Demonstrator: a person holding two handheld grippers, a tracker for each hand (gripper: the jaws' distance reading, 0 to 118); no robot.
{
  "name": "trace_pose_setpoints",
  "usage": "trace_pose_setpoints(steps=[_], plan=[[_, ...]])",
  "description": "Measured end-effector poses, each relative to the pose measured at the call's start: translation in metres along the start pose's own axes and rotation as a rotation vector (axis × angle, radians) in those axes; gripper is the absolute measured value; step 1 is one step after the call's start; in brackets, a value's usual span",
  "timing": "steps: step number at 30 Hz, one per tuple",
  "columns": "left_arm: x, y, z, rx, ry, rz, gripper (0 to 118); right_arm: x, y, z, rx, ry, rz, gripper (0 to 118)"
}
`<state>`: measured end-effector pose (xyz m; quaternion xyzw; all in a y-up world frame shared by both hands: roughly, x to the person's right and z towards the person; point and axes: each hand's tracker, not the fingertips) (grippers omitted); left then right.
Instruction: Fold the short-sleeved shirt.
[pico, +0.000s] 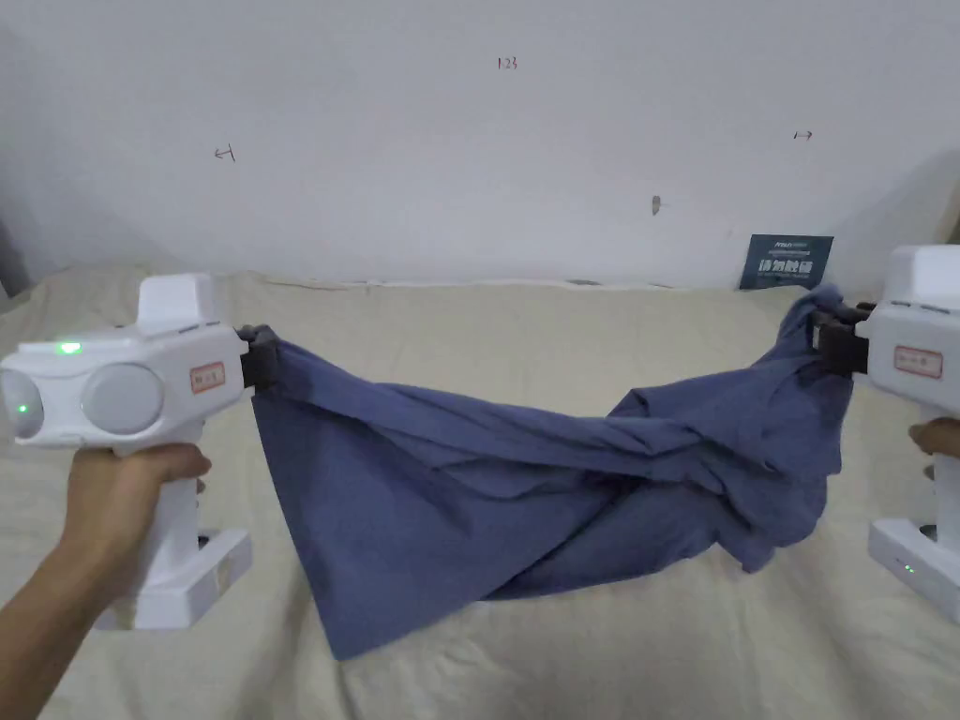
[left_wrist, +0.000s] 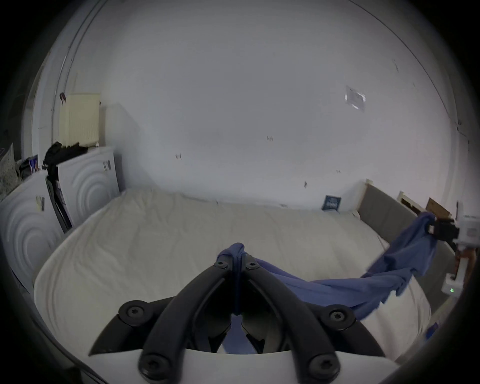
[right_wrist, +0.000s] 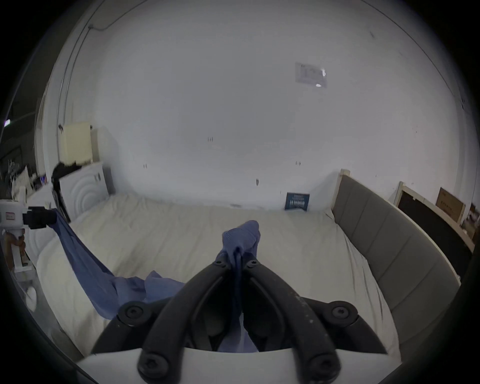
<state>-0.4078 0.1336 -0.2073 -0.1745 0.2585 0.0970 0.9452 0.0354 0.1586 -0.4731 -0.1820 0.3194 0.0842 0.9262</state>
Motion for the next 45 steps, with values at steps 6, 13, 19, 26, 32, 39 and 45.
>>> trace_pose_setpoints(steps=[6, 13, 19, 26, 32, 39, 45], plan=[[-0.004, 0.079, -0.018, 0.059, 0.022, 0.066, 6, 0.008, 0.049, -0.013, 0.074, 0.021, -0.114, 9], [0.001, 0.122, -0.064, 0.145, 0.133, 0.009, 6, 0.010, 0.077, -0.055, 0.114, -0.038, -0.084, 9], [-0.007, 0.112, -0.103, 0.151, 0.176, 0.055, 6, 0.001, 0.060, -0.098, 0.098, -0.085, -0.097, 9], [-0.019, 0.048, -0.136, 0.080, 0.209, 0.006, 6, -0.012, -0.008, -0.151, -0.035, -0.084, -0.146, 9], [-0.033, -0.047, -0.121, -0.078, 0.195, 0.001, 6, -0.019, -0.102, -0.154, -0.198, -0.094, -0.191, 9], [-0.047, -0.184, -0.068, -0.312, 0.219, 0.044, 6, -0.025, -0.225, -0.098, -0.402, -0.127, -0.221, 9], [-0.054, -0.266, -0.002, -0.410, 0.246, 0.094, 6, -0.041, -0.287, -0.026, -0.454, -0.128, -0.242, 9]])
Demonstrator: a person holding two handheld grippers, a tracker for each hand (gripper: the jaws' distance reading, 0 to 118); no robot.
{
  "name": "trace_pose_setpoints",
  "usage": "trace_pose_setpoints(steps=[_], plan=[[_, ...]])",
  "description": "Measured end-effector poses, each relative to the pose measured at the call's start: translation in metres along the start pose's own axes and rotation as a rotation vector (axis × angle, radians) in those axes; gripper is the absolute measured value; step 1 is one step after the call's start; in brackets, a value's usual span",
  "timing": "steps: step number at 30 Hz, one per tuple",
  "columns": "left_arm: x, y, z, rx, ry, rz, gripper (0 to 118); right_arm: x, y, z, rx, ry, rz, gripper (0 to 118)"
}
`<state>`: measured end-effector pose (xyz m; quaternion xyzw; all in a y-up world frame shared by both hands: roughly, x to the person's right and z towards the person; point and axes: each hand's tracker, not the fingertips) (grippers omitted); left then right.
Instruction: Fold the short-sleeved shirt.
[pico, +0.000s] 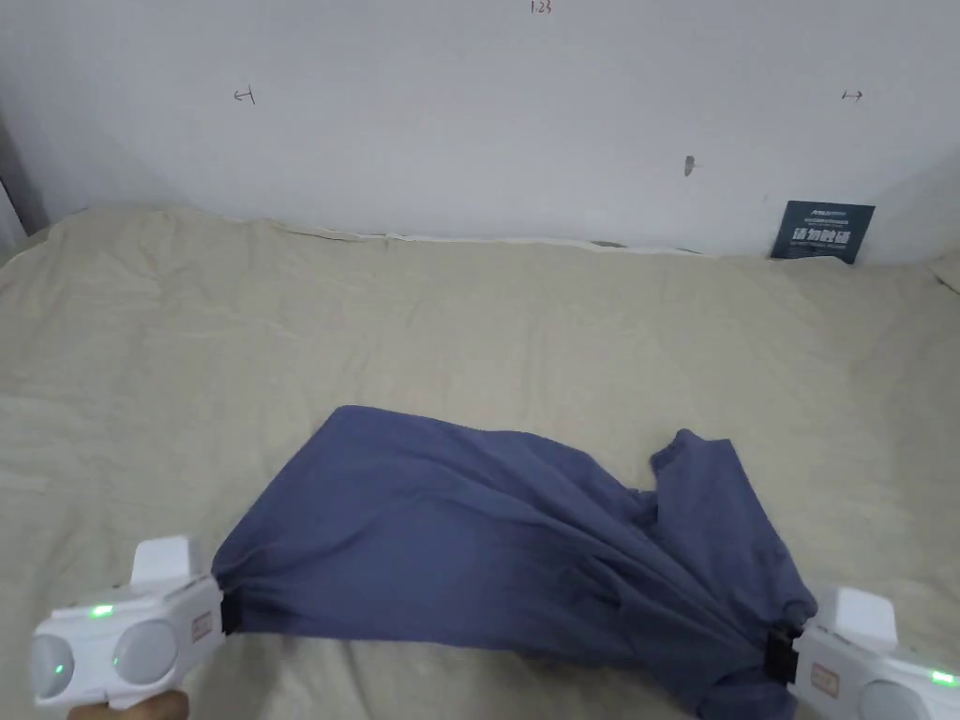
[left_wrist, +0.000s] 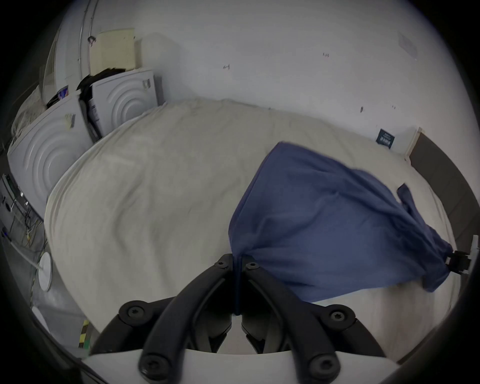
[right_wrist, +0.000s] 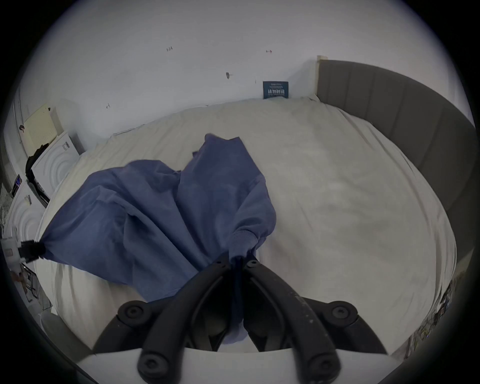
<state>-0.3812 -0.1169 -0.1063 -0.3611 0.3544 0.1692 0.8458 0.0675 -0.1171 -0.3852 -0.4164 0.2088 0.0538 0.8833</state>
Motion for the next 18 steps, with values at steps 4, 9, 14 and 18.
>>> trace_pose_setpoints(steps=[4, 9, 14, 18], plan=[[-0.014, -0.046, 0.021, -0.059, 0.026, 0.009, 6, 0.007, -0.040, 0.024, -0.038, -0.006, -0.022, 9], [-0.033, -0.083, 0.035, -0.167, 0.042, -0.001, 5, 0.014, -0.079, 0.043, -0.099, -0.002, -0.045, 9], [-0.037, -0.092, 0.028, -0.217, 0.037, -0.054, 5, 0.017, -0.102, 0.042, -0.146, 0.007, -0.045, 9], [-0.024, -0.083, 0.028, -0.264, 0.056, -0.113, 10, 0.019, -0.097, 0.039, -0.139, 0.006, -0.075, 10]])
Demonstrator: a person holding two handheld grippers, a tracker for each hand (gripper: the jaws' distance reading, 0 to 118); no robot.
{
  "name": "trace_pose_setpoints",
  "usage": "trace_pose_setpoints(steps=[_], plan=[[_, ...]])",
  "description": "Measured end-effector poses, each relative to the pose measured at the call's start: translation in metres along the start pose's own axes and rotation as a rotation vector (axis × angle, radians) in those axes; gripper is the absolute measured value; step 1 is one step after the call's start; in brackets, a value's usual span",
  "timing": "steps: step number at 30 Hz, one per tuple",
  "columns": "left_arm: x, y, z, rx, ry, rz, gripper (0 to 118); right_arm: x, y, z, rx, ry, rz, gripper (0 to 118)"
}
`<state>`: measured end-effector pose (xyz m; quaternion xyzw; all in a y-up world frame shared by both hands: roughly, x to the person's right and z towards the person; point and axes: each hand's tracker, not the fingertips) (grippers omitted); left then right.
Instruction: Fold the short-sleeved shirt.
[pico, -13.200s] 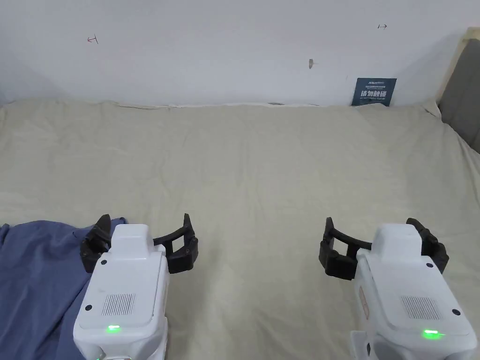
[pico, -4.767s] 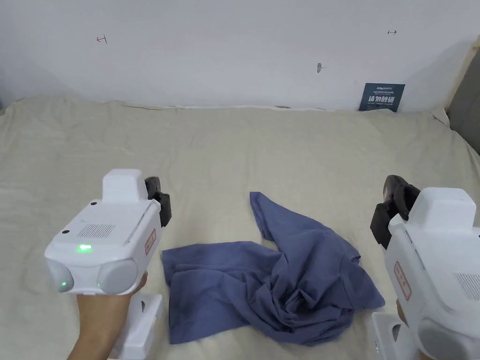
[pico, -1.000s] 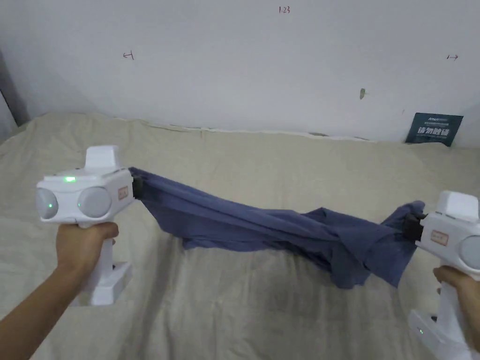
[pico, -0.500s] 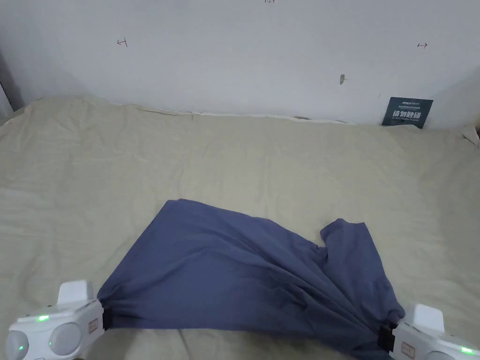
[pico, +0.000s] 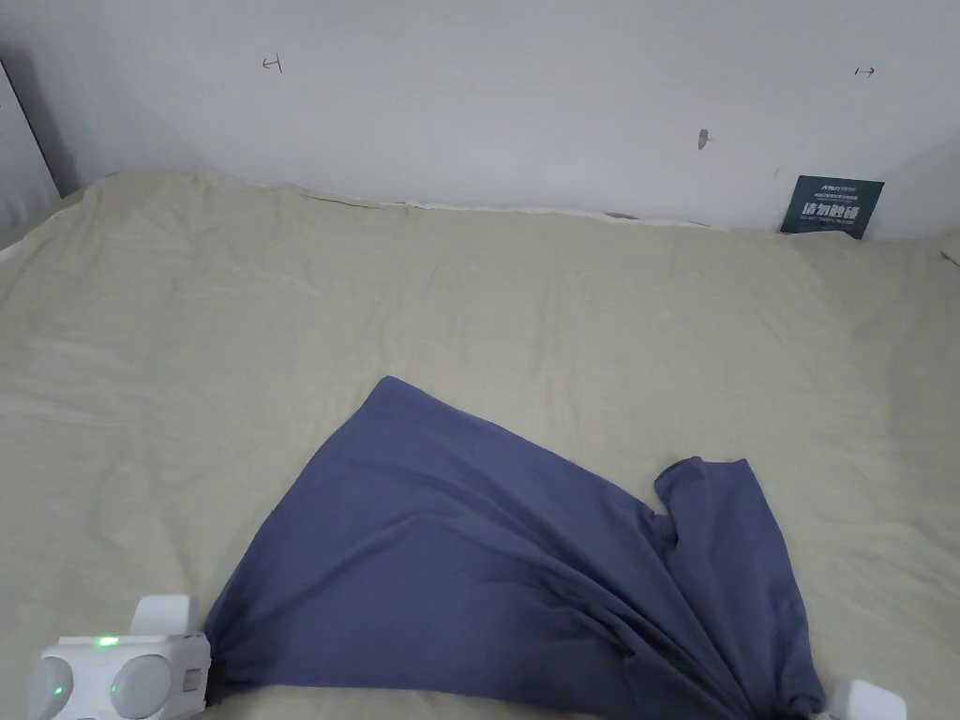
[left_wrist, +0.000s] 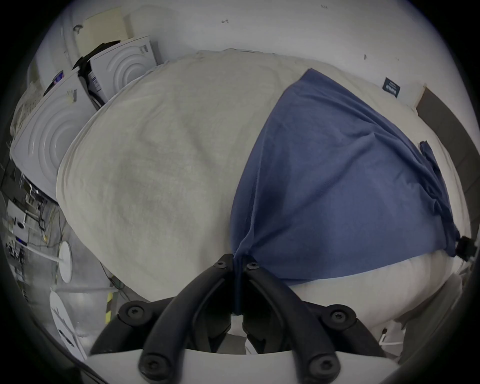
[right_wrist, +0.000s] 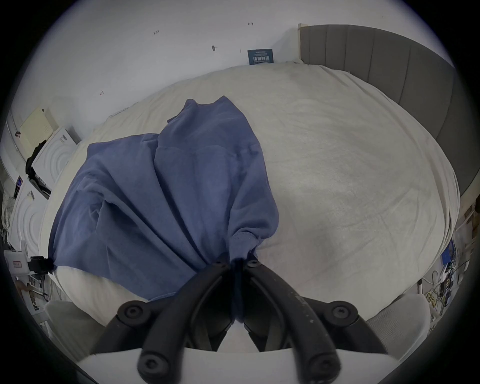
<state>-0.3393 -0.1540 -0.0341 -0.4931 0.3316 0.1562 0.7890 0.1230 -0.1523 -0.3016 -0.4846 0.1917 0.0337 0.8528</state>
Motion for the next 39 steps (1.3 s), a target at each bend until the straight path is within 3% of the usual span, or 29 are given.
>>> trace_pose_setpoints(steps=[1, 2, 4, 5, 6, 10, 16, 22, 24, 25, 26, 27, 28, 32, 35, 39], plan=[[0.000, 0.001, 0.002, -0.002, 0.003, -0.011, 20, -0.002, 0.003, 0.003, -0.005, -0.004, 0.000, 11], [0.001, 0.003, 0.006, 0.007, 0.002, -0.007, 47, -0.004, 0.007, 0.007, -0.004, -0.008, 0.000, 22], [0.004, 0.015, 0.018, 0.033, -0.013, -0.001, 98, -0.014, 0.022, 0.027, 0.054, -0.034, 0.046, 53], [0.007, 0.021, 0.029, 0.055, -0.026, 0.008, 114, -0.019, 0.029, 0.038, 0.108, -0.035, 0.071, 74], [0.011, 0.031, 0.041, 0.098, -0.049, 0.010, 115, -0.024, 0.040, 0.052, 0.172, -0.021, 0.097, 85], [0.032, 0.076, 0.099, 0.339, -0.104, -0.017, 110, -0.040, 0.082, 0.106, 0.420, -0.025, 0.143, 97], [0.068, 0.113, 0.182, 0.699, -0.162, -0.054, 111, -0.062, 0.112, 0.172, 0.753, -0.068, 0.189, 97], [0.093, 0.111, 0.210, 0.967, -0.089, -0.045, 111, -0.076, 0.111, 0.205, 0.907, -0.088, 0.196, 97], [0.097, 0.107, 0.213, 1.008, -0.091, -0.036, 105, -0.075, 0.110, 0.205, 0.916, -0.085, 0.196, 82], [0.097, 0.107, 0.209, 1.027, -0.109, -0.035, 93, -0.074, 0.108, 0.206, 0.924, -0.081, 0.193, 64], [0.097, 0.105, 0.208, 1.039, -0.126, -0.033, 61, -0.073, 0.107, 0.206, 0.930, -0.080, 0.192, 29], [0.098, 0.104, 0.208, 1.039, -0.139, -0.036, 24, -0.081, 0.106, 0.210, 0.932, -0.086, 0.189, 5], [0.099, 0.106, 0.207, 1.026, -0.148, -0.041, 2, -0.082, 0.106, 0.210, 0.932, -0.098, 0.188, 2], [0.106, 0.116, 0.194, 0.924, -0.236, -0.075, 0, -0.081, 0.106, 0.205, 0.944, -0.120, 0.197, 1], [0.113, 0.129, 0.180, 0.894, -0.186, -0.117, 0, -0.079, 0.111, 0.199, 0.927, -0.117, 0.191, 1], [0.115, 0.166, 0.153, 0.753, -0.250, -0.124, 0, -0.080, 0.121, 0.187, 0.902, -0.119, 0.190, 1]])
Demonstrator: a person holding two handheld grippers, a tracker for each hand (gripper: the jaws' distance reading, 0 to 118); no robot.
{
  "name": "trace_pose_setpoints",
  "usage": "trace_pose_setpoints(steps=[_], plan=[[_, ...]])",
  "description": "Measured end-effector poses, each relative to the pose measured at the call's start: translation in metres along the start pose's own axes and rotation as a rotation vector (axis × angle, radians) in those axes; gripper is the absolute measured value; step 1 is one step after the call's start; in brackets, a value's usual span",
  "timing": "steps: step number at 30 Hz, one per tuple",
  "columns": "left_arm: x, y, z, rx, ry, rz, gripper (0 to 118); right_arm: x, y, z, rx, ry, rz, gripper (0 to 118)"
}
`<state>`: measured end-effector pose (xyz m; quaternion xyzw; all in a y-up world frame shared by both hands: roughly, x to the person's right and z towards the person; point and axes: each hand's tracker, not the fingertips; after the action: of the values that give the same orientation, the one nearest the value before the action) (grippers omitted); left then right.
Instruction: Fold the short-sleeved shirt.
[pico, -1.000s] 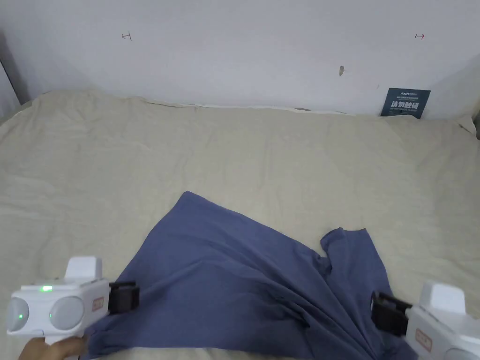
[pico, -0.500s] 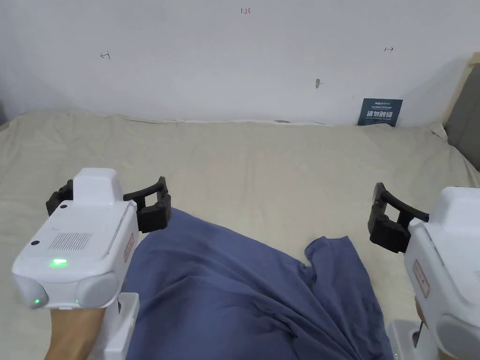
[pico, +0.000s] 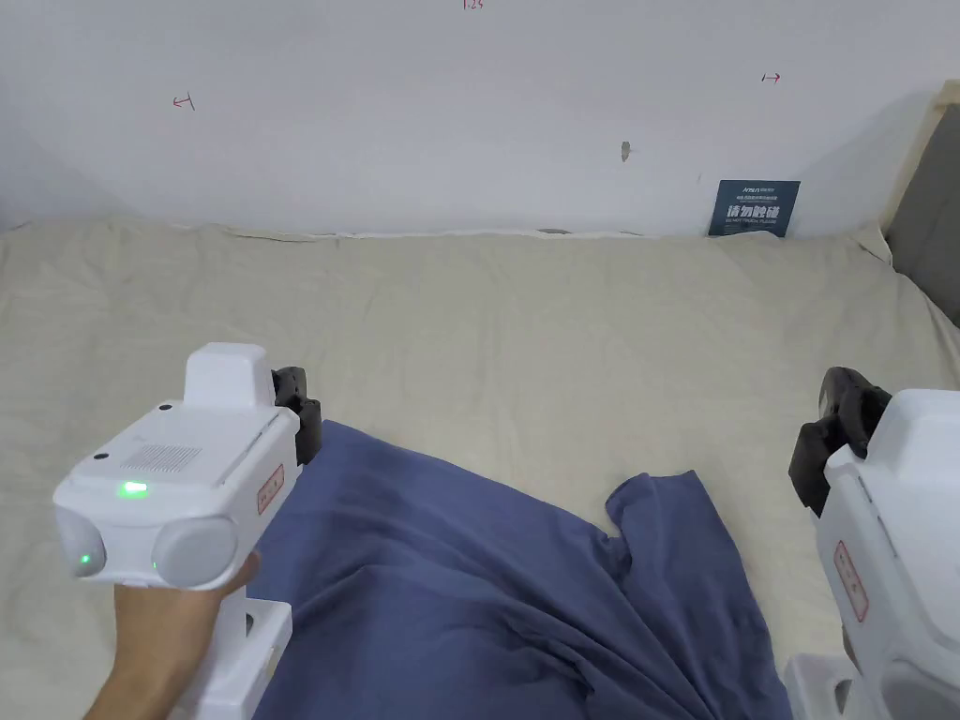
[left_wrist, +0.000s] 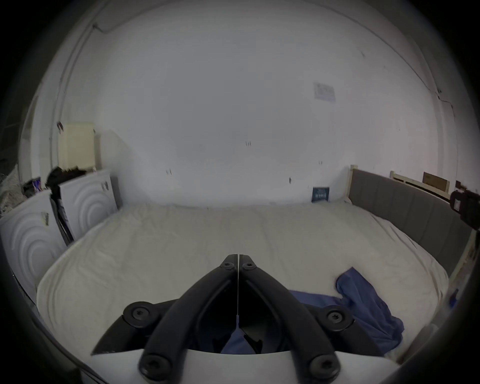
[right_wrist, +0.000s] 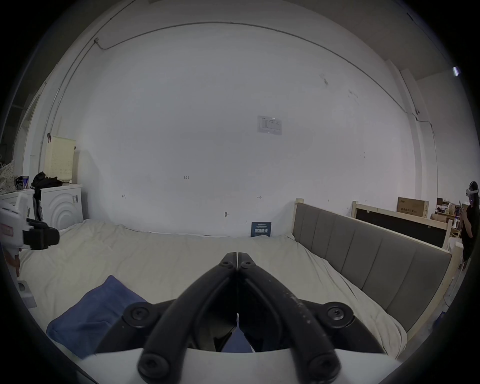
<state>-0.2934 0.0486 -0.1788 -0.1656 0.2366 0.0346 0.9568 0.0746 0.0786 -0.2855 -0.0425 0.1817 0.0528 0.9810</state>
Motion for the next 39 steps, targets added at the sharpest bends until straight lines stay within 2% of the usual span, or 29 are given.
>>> trace_pose_setpoints(steps=[5, 8, 9, 10, 11, 14, 15, 17, 20, 22, 26, 27, 28, 30, 32, 33, 34, 36, 38, 39], plan=[[-0.019, -0.002, -0.091, -0.300, -0.066, 0.077, 0, -0.001, -0.010, -0.027, -0.042, 0.005, -0.005, 1], [-0.034, -0.014, -0.150, -0.382, -0.072, 0.059, 0, 0.001, -0.022, -0.046, -0.075, 0.001, -0.003, 1], [-0.037, -0.018, -0.170, -0.407, -0.050, 0.030, 2, 0.002, -0.028, -0.055, -0.090, 0.000, -0.001, 1], [-0.037, -0.020, -0.185, -0.419, -0.040, 0.026, 8, 0.003, -0.032, -0.063, -0.105, -0.004, 0.001, 1], [-0.041, -0.022, -0.201, -0.438, -0.034, 0.025, 27, 0.003, -0.036, -0.069, -0.118, -0.007, 0.002, 1], [-0.050, -0.033, -0.250, -0.515, -0.039, 0.047, 106, 0.006, -0.051, -0.092, -0.165, -0.021, 0.006, 1], [-0.051, -0.038, -0.265, -0.550, -0.027, 0.025, 114, 0.006, -0.056, -0.099, -0.181, -0.027, 0.009, 1], [-0.055, -0.045, -0.287, -0.540, 0.041, -0.012, 112, 0.007, -0.065, -0.111, -0.201, -0.037, 0.013, 1], [-0.063, -0.060, -0.319, -0.653, 0.072, 0.005, 110, 0.008, -0.078, -0.128, -0.245, -0.053, 0.016, 2], [-0.069, -0.071, -0.335, -0.673, 0.081, 0.017, 102, 0.011, -0.086, -0.136, -0.266, -0.059, 0.013, 2], [-0.071, -0.090, -0.349, -0.735, 0.071, 0.018, 71, 0.003, -0.092, -0.144, -0.315, -0.074, 0.011, 2], [-0.069, -0.089, -0.342, -0.698, 0.038, 0.050, 60, 0.004, -0.095, -0.146, -0.328, -0.072, 0.006, 2], [-0.066, -0.086, -0.336, -0.654, 0.064, 0.029, 55, 0.002, -0.094, -0.146, -0.340, -0.071, 0.002, 2], [-0.057, -0.085, -0.330, -0.657, 0.016, 0.006, 43, 0.001, -0.096, -0.147, -0.366, -0.071, -0.011, 2], [-0.053, -0.085, -0.323, -0.635, 0.039, -0.076, 8, 0.006, -0.102, -0.150, -0.412, -0.067, -0.036, 2], [-0.055, -0.082, -0.317, -0.618, 0.061, -0.107, 3, 0.011, -0.107, -0.153, -0.444, -0.057, -0.064, 3], [-0.055, -0.077, -0.312, -0.591, 0.049, -0.065, 3, 0.013, -0.111, -0.155, -0.491, -0.050, -0.081, 5], [-0.061, -0.063, -0.294, -0.530, 0.077, 0.004, 3, 0.019, -0.124, -0.161, -0.574, -0.032, -0.114, 25], [-0.065, -0.048, -0.274, -0.469, 0.023, 0.066, 3, 0.023, -0.142, -0.171, -0.672, -0.010, -0.138, 58], [-0.064, -0.040, -0.264, -0.456, 0.014, 0.072, 3, 0.024, -0.153, -0.175, -0.704, -0.005, -0.159, 70]])
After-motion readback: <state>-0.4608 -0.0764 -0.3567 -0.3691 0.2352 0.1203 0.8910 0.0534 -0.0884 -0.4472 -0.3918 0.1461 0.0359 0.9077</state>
